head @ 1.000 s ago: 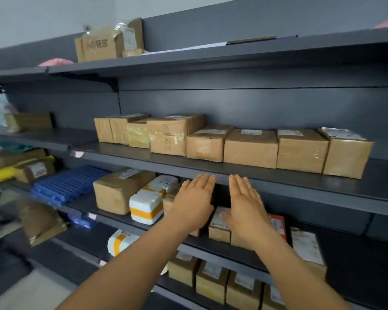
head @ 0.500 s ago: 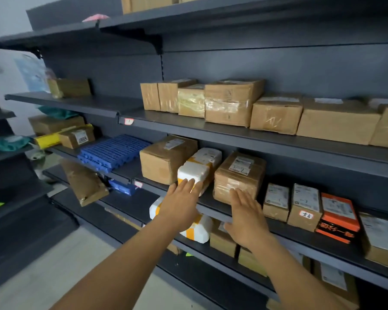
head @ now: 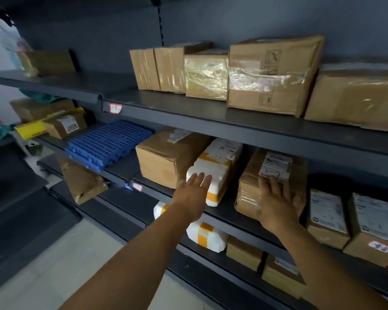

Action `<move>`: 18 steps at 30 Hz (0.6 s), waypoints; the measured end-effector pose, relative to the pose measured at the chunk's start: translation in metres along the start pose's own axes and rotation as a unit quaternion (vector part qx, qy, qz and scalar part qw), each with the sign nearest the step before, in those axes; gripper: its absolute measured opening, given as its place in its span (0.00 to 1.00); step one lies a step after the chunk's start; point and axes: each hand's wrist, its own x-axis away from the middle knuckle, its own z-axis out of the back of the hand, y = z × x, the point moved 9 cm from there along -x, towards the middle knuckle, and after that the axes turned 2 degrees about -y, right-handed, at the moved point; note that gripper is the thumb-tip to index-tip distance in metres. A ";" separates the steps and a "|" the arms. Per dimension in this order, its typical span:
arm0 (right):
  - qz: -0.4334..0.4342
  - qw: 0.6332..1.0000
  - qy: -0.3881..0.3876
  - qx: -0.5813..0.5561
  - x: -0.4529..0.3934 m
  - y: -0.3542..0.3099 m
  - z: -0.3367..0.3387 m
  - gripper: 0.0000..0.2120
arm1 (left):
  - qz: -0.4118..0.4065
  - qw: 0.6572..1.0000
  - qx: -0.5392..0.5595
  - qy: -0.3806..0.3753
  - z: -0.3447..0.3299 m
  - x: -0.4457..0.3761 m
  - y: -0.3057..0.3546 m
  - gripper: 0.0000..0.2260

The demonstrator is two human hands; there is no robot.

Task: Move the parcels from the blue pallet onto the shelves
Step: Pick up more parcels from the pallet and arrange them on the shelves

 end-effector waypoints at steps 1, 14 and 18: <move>-0.006 1.000 -0.006 0.001 -0.005 0.002 -0.006 0.46 | -0.006 1.000 -0.002 -0.005 -0.006 -0.011 0.000 0.36; -0.004 0.997 0.076 0.001 -0.046 -0.039 -0.024 0.39 | -0.072 0.996 0.022 0.044 -0.025 -0.087 -0.021 0.27; -0.010 0.996 0.084 0.002 -0.055 -0.052 -0.025 0.39 | -0.080 0.995 0.027 0.051 -0.028 -0.089 -0.033 0.27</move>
